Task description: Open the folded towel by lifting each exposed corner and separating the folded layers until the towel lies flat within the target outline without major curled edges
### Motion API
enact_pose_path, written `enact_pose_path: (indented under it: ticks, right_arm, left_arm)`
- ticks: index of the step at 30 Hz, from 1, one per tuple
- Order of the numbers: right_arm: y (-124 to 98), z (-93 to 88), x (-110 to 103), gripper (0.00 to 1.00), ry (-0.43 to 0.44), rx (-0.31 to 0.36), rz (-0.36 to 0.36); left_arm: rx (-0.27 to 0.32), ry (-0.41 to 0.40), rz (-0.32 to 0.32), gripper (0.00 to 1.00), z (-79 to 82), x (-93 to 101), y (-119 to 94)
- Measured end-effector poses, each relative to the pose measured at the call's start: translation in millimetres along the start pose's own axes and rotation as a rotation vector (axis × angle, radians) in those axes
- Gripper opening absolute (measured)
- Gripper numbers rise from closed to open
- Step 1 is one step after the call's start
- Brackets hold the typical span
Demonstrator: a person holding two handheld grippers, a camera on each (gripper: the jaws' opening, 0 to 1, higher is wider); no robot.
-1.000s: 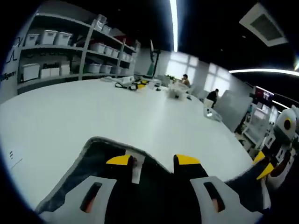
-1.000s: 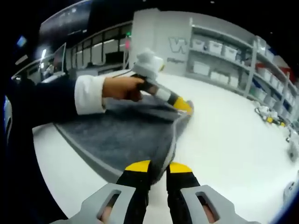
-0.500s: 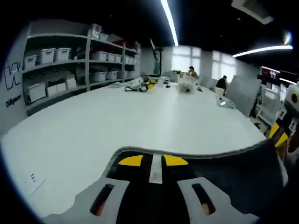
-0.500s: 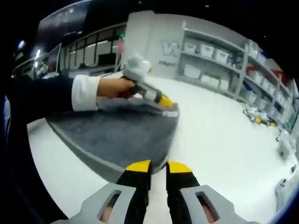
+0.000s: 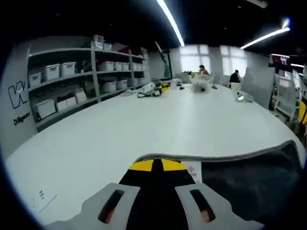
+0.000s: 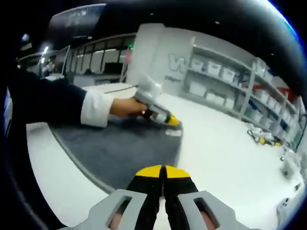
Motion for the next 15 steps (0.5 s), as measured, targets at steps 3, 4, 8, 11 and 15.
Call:
enact_pose_path:
  ticks: [3, 4, 8, 11, 15]
  right_arm:
    - [12, -11.1, -7, 0.00, 0.038, -0.060, 0.063]
    - [14, -14.5, -6, 0.00, 0.031, -0.079, 0.070]
    - [21, -33.6, 0, 0.00, 0.059, -0.135, 0.075]
    - [22, -46.7, 4, 0.00, 0.087, -0.168, 0.082]
    - [24, -54.9, 7, 0.00, 0.118, -0.182, 0.091]
  left_arm:
    - [0.000, 0.019, 0.007, 0.03, 3.2, -8.9, 2]
    - [0.021, 0.021, 0.012, 0.03, 7.9, -11.1, 2]
    - [-0.040, 0.042, -0.031, 0.03, 8.2, -13.2, 7]
    - [-0.039, 0.134, -0.034, 0.03, 6.7, -6.6, 6]
    - [-0.079, 0.125, -0.030, 0.03, -5.7, -7.3, 9]
Point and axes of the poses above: the point that each gripper's makers call its tool centre point, and the gripper's own axes: y roughly forward along the fingers, x roughly to its right, z roughly out of its top, the point moved 6 cm from there along -y, roughly backward along the fingers, and after that the axes turned 3 degrees about x, right-handed, at the moved point
